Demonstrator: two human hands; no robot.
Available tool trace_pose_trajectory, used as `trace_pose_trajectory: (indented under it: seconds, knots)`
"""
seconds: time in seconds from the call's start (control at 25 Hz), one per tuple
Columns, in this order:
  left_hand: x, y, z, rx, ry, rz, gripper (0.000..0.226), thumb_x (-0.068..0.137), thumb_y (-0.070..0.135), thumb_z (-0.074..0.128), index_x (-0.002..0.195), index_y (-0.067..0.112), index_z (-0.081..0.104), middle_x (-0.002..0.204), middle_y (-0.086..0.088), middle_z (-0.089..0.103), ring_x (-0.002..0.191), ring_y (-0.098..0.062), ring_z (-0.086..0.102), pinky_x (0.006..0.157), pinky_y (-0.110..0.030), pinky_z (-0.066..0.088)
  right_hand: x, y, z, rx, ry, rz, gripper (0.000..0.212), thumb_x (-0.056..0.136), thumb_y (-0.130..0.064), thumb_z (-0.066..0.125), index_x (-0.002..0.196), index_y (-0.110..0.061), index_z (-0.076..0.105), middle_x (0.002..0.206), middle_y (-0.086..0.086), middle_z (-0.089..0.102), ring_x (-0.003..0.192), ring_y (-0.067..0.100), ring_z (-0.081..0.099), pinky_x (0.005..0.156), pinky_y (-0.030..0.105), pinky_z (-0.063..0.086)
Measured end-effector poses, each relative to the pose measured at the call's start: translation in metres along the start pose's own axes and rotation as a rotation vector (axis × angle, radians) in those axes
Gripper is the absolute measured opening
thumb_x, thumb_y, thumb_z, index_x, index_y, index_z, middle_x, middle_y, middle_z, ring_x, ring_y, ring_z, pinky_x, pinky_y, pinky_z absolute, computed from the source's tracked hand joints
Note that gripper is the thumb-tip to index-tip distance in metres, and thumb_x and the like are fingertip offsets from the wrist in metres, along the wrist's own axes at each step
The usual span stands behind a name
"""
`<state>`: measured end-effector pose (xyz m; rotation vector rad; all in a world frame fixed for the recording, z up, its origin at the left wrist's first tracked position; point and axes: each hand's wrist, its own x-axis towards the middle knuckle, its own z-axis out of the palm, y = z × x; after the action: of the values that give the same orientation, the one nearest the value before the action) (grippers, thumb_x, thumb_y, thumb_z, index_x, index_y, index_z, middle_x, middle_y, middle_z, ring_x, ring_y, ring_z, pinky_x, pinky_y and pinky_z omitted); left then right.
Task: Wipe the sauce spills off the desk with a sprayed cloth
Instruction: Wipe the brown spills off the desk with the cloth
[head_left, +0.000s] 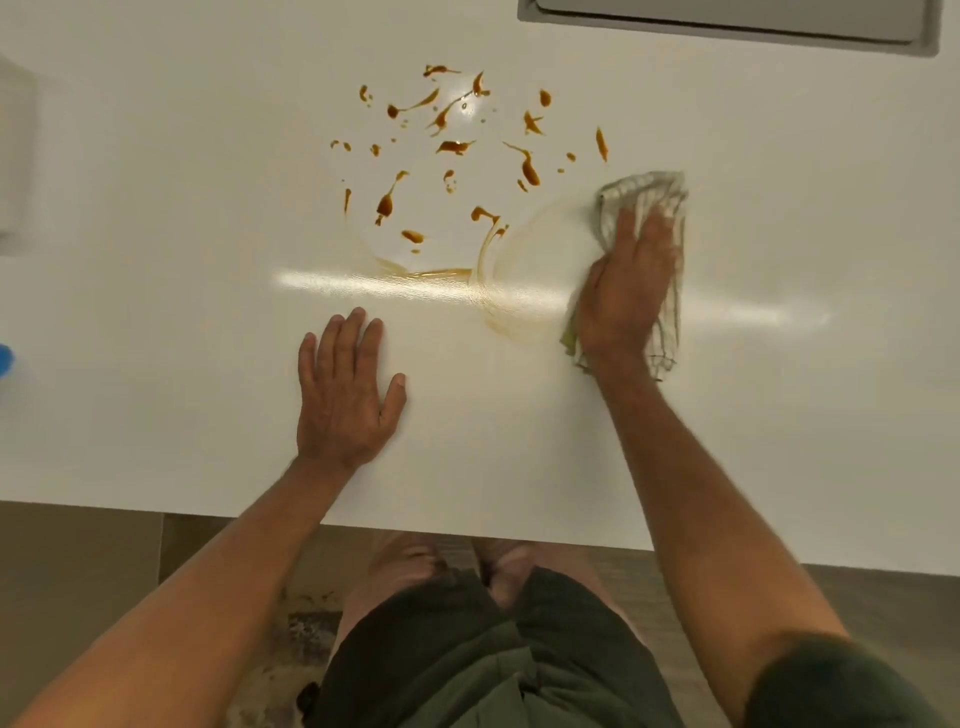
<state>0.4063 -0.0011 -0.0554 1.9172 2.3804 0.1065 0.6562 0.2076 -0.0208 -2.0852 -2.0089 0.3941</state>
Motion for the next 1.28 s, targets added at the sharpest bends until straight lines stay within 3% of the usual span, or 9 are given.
trace_pose_trajectory:
  seconds: [0.12, 0.24, 0.44, 0.64, 0.8, 0.96, 1.08, 1.16, 1.28]
  knots:
    - [-0.001, 0.002, -0.004, -0.018, 0.008, -0.005, 0.067, 0.106, 0.047, 0.034, 0.161, 0.009, 0.034, 0.170, -0.015, 0.031, 0.156, -0.037, 0.029, 0.129, -0.059, 0.018, -0.090, -0.053, 0.021, 0.034, -0.140, -0.267, 0.070, 0.097, -0.003, 0.035, 0.166, -0.012, 0.026, 0.174, 0.019, 0.017, 0.164, 0.033, 0.012, 0.134, 0.046, 0.008]
    - [-0.001, 0.003, -0.007, -0.036, -0.001, -0.009, 0.067, 0.105, 0.045, 0.034, 0.160, 0.008, 0.035, 0.169, -0.017, 0.032, 0.156, -0.039, 0.031, 0.128, -0.060, 0.019, -0.161, -0.007, 0.010, -0.007, -0.246, -0.477, 0.067, 0.102, -0.007, 0.038, 0.167, -0.017, 0.026, 0.175, 0.012, 0.020, 0.165, 0.027, 0.010, 0.134, 0.049, 0.015]
    - [-0.001, 0.003, -0.007, -0.040, -0.005, -0.012, 0.067, 0.105, 0.046, 0.033, 0.160, 0.008, 0.035, 0.169, -0.016, 0.032, 0.155, -0.039, 0.031, 0.128, -0.061, 0.021, -0.096, 0.105, -0.039, -0.120, -0.223, -0.199, 0.069, 0.097, -0.014, 0.041, 0.165, -0.022, 0.031, 0.173, 0.013, 0.028, 0.162, 0.032, 0.021, 0.130, 0.060, 0.016]
    - [-0.001, 0.002, -0.004, -0.028, 0.016, -0.002, 0.068, 0.106, 0.049, 0.033, 0.160, 0.008, 0.035, 0.169, -0.017, 0.032, 0.156, -0.039, 0.030, 0.128, -0.061, 0.020, 0.061, 0.084, -0.042, -0.128, -0.060, 0.045, 0.064, 0.104, -0.020, 0.035, 0.167, -0.021, 0.025, 0.175, 0.017, 0.016, 0.164, 0.035, 0.011, 0.132, 0.054, 0.008]
    - [-0.001, 0.001, -0.003, -0.006, 0.000, 0.004, 0.068, 0.107, 0.049, 0.031, 0.161, 0.008, 0.034, 0.171, -0.015, 0.030, 0.157, -0.038, 0.029, 0.129, -0.060, 0.019, 0.065, 0.019, -0.013, -0.119, -0.111, -0.088, 0.065, 0.105, -0.021, 0.035, 0.168, -0.024, 0.020, 0.175, 0.021, 0.008, 0.165, 0.034, 0.005, 0.133, 0.047, 0.003]
    - [-0.001, 0.001, -0.005, -0.015, 0.003, 0.004, 0.068, 0.107, 0.048, 0.031, 0.161, 0.008, 0.034, 0.170, -0.016, 0.030, 0.156, -0.039, 0.029, 0.128, -0.060, 0.019, -0.083, -0.013, 0.000, -0.009, -0.148, -0.245, 0.069, 0.100, -0.010, 0.042, 0.167, -0.020, 0.027, 0.175, 0.019, 0.017, 0.165, 0.032, 0.011, 0.134, 0.050, 0.009]
    - [0.000, 0.002, -0.003, -0.005, 0.016, 0.001, 0.067, 0.107, 0.048, 0.031, 0.161, 0.008, 0.033, 0.170, -0.016, 0.031, 0.156, -0.038, 0.029, 0.128, -0.059, 0.019, -0.171, 0.026, -0.004, -0.020, -0.265, -0.488, 0.067, 0.104, -0.010, 0.039, 0.167, -0.026, 0.025, 0.176, 0.010, 0.018, 0.165, 0.026, 0.008, 0.134, 0.048, 0.012]
    - [-0.001, 0.001, -0.001, 0.003, 0.012, -0.001, 0.067, 0.107, 0.048, 0.029, 0.161, 0.008, 0.033, 0.170, -0.016, 0.031, 0.156, -0.038, 0.029, 0.128, -0.059, 0.018, -0.157, 0.061, -0.013, -0.027, -0.315, -0.567, 0.066, 0.104, -0.010, 0.042, 0.166, -0.029, 0.029, 0.175, 0.010, 0.021, 0.164, 0.028, 0.013, 0.134, 0.048, 0.014]
    - [-0.001, 0.000, 0.000, 0.002, 0.012, -0.001, 0.068, 0.108, 0.050, 0.025, 0.161, 0.008, 0.033, 0.170, -0.016, 0.030, 0.156, -0.038, 0.029, 0.128, -0.058, 0.018, -0.072, 0.096, -0.031, 0.025, -0.205, -0.395, 0.060, 0.100, -0.002, 0.051, 0.158, -0.014, 0.045, 0.165, 0.027, 0.037, 0.155, 0.047, 0.033, 0.128, 0.061, 0.024]
